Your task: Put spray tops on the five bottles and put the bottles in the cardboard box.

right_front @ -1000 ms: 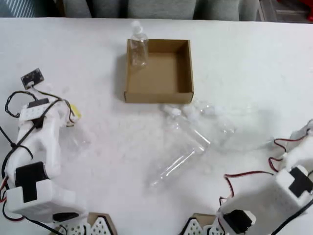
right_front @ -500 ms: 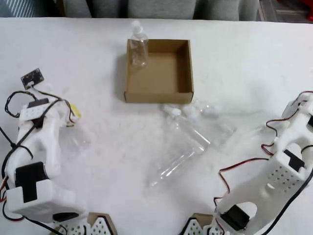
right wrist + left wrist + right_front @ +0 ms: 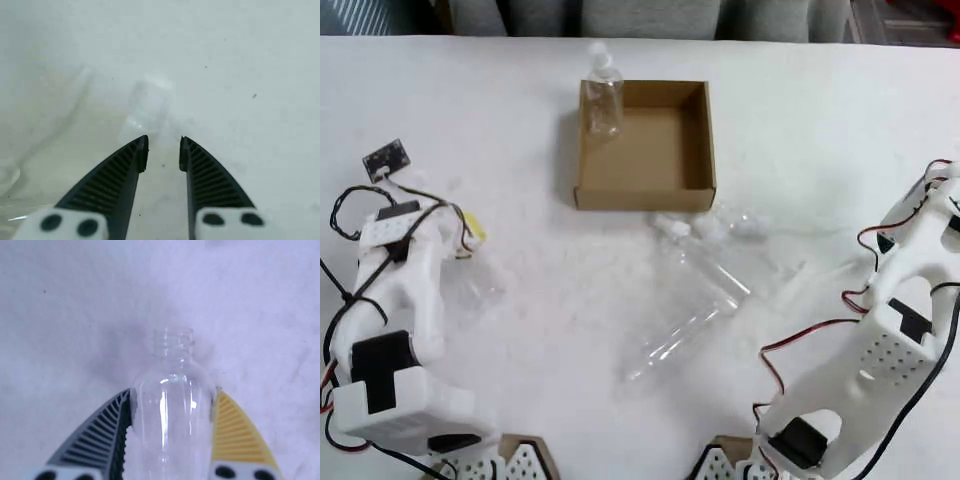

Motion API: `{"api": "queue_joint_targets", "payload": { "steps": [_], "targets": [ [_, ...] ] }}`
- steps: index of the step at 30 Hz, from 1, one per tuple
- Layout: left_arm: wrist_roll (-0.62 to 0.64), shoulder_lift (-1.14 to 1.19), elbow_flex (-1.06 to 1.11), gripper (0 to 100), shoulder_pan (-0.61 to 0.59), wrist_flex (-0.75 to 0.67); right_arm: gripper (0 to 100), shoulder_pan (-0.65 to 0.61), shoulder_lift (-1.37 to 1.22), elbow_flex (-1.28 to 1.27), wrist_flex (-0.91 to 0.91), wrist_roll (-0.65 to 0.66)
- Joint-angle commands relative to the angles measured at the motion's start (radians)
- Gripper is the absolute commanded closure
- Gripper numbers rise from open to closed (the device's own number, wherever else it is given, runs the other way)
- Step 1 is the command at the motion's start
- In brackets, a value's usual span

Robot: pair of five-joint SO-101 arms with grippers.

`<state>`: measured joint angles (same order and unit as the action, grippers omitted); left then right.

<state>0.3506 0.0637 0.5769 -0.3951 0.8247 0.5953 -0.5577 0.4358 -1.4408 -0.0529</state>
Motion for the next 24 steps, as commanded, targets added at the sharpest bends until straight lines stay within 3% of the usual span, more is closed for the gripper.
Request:
{"api": "queue_joint_targets", "payload": {
  "steps": [1,10,16,24],
  "targets": [
    [-0.012,-0.048,-0.002,98,0.004,-0.018,90.7,-0.019,0.03,-0.009,-0.001,-0.014],
    [-0.012,-0.048,0.0,98,0.004,-0.018,90.6,-0.088,0.084,-0.144,0.142,-0.078],
    [-0.012,-0.048,0.0,98,0.004,-0.018,85.0,-0.094,0.076,-0.152,0.157,-0.075],
    [-0.012,-0.048,0.002,98,0.004,-0.018,86.3,-0.099,0.036,-0.169,0.163,-0.068]
  ]
}}
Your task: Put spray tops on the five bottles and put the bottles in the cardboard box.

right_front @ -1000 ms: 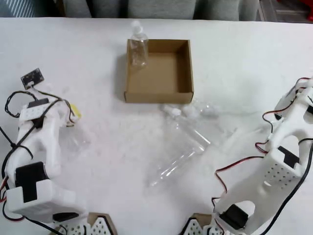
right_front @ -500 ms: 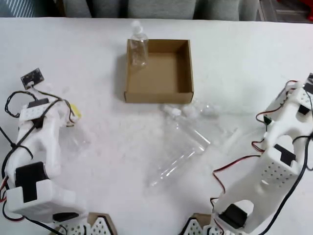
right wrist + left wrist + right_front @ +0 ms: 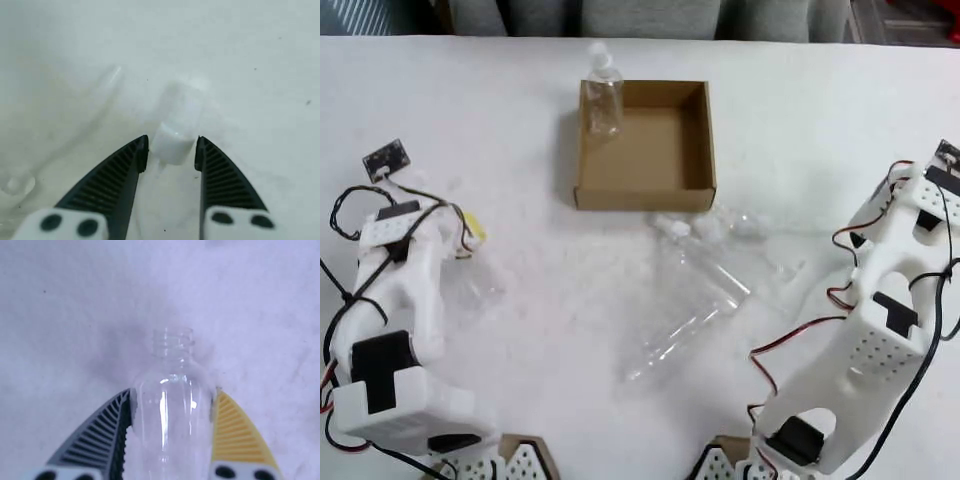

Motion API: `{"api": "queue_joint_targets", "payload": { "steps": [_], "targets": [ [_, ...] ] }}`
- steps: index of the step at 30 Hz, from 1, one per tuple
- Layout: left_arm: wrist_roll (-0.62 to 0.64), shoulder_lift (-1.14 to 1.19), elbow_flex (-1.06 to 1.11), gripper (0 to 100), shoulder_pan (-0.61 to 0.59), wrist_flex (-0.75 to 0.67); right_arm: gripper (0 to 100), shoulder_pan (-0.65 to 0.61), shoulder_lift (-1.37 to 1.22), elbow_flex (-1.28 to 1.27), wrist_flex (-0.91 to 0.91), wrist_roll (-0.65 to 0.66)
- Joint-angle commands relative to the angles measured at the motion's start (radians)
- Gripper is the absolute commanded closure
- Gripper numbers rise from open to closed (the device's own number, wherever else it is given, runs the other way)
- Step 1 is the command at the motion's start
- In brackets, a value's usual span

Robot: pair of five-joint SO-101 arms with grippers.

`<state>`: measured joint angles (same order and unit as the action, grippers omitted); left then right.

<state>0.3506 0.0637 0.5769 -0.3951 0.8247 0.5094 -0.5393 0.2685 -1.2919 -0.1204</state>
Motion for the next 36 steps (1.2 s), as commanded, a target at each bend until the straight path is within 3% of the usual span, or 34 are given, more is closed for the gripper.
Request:
{"api": "queue_joint_targets", "payload": {
  "steps": [1,7,11,14,25,30,36],
  "targets": [
    [-0.012,-0.048,0.002,98,0.004,-0.018,86.1,-0.015,0.002,-0.002,0.025,0.0],
    [-0.012,-0.048,0.002,98,0.004,-0.018,87.4,-0.005,-0.036,0.002,0.039,0.002],
    [-0.012,-0.048,0.002,98,0.004,-0.018,99.0,-0.005,-0.019,0.028,0.03,0.057],
    [-0.012,-0.048,0.002,98,0.004,-0.018,98.2,0.018,0.019,0.061,-0.013,0.101],
    [-0.012,-0.077,-0.005,98,0.056,-0.011,98.1,0.071,0.44,0.117,-0.294,0.213],
    [-0.012,-0.352,0.006,98,0.125,0.091,98.1,0.11,0.625,0.089,-0.346,0.219],
    [-0.012,-0.725,0.009,98,0.329,0.189,98.1,0.122,0.858,-0.149,-0.271,0.219]
  ]
}}
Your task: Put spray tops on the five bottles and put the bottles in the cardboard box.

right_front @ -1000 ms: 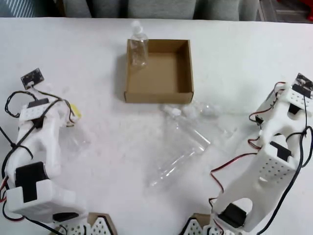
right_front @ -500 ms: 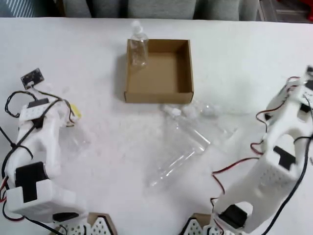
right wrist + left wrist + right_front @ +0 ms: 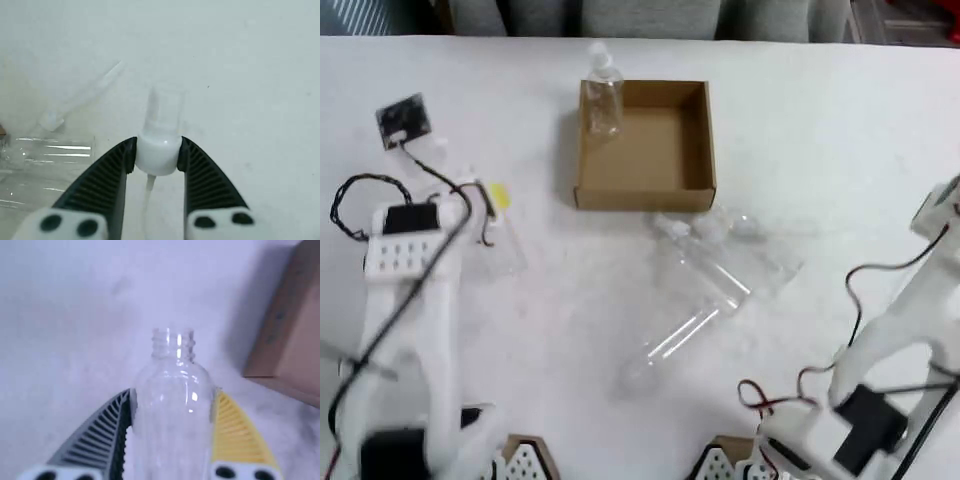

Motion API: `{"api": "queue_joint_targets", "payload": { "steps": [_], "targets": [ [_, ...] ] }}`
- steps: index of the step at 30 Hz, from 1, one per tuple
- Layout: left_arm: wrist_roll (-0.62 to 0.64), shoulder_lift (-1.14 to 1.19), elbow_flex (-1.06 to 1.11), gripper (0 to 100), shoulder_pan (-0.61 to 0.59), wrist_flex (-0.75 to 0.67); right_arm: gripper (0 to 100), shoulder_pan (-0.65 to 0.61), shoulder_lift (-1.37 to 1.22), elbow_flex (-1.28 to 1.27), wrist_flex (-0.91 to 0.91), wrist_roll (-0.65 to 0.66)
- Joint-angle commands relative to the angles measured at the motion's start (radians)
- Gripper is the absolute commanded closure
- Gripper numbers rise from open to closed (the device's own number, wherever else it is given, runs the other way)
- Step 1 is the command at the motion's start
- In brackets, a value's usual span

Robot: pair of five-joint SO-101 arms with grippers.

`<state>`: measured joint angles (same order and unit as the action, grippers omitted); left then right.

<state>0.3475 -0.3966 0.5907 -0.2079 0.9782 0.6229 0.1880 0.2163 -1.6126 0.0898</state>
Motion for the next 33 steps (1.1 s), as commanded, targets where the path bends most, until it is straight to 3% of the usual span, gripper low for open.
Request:
{"api": "queue_joint_targets", "payload": {
  "steps": [1,8,16,21,27,33],
  "targets": [
    [-0.005,-0.308,-0.003,98,0.183,0.035,98.1,0.008,0.176,-0.155,0.082,0.009],
    [-0.009,-0.538,0.167,98,0.455,-0.077,98.1,0.008,0.499,-0.505,0.32,0.009],
    [-0.02,-0.839,0.532,98,0.585,-0.394,98.1,-0.124,0.806,-0.769,0.679,0.009],
    [-0.229,-1.084,0.704,98,0.644,-0.457,98.1,-0.308,0.987,-0.902,0.947,0.0],
    [-0.239,-1.297,0.813,98,0.656,-0.463,98.1,-0.555,1.228,-0.911,1.135,-0.014],
    [-0.244,-1.44,0.911,98,0.656,-0.539,98.1,-0.829,1.288,-0.81,1.167,-0.123]
  ]
}}
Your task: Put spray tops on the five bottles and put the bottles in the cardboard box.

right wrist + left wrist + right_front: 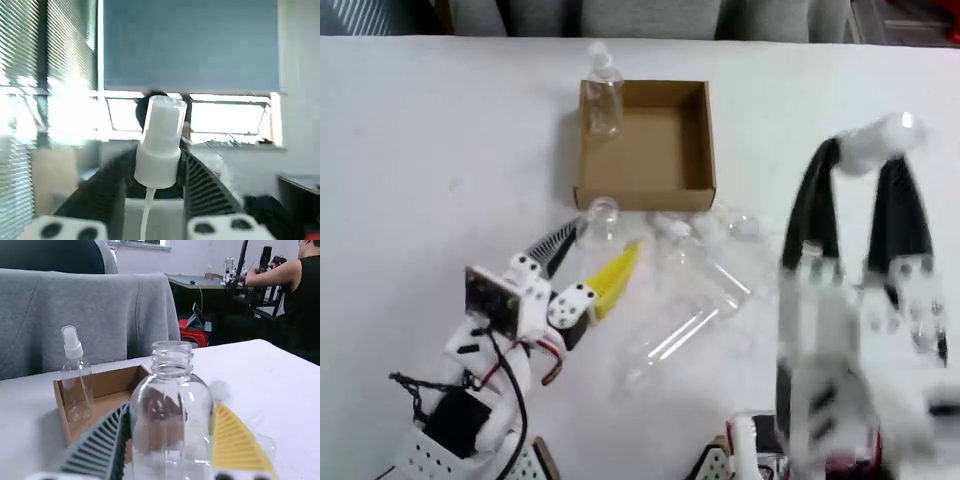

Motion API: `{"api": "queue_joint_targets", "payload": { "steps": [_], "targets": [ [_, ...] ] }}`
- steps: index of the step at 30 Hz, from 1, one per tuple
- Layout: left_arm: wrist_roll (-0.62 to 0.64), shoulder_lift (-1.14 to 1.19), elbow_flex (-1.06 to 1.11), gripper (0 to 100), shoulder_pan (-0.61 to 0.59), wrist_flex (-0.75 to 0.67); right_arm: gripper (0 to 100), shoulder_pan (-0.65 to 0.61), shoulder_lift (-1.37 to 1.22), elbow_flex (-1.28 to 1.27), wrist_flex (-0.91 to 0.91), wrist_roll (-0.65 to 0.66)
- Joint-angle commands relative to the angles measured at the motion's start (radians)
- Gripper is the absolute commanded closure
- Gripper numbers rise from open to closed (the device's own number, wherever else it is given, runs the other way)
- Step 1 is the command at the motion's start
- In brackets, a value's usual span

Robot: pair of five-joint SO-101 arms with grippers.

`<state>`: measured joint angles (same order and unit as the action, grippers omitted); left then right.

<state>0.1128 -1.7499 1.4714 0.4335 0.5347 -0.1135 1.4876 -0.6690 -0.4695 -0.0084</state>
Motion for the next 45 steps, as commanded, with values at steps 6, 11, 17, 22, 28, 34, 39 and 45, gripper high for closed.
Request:
{"api": "queue_joint_targets", "payload": {
  "steps": [6,11,17,22,28,34,39,45],
  "targets": [
    [-0.009,-0.082,0.112,98,0.013,-0.278,98.1,-0.177,-0.226,0.261,0.027,-0.029],
    [-0.012,-0.082,0.203,98,0.013,-0.414,98.2,-0.32,-0.338,0.37,-0.001,-0.029],
    [-0.015,-0.081,0.221,98,0.007,-0.433,98.2,-0.501,-0.361,0.334,-0.051,-0.026],
    [-0.015,-0.081,0.221,98,0.005,-0.431,98.3,-0.524,-0.386,0.238,0.019,-0.023],
    [-0.015,-0.081,0.221,98,0.008,-0.4,98.3,-0.529,-0.409,0.198,0.071,-0.021],
    [-0.015,-0.081,0.221,98,0.013,-0.354,98.3,-0.53,-0.42,0.204,0.073,-0.028],
    [-0.015,-0.081,0.221,98,0.007,-0.353,98.3,-0.53,-0.415,0.203,0.062,-0.028],
    [-0.015,-0.081,0.221,98,0.005,-0.353,98.3,-0.562,-0.372,0.199,-0.013,-0.052]
  ]
}}
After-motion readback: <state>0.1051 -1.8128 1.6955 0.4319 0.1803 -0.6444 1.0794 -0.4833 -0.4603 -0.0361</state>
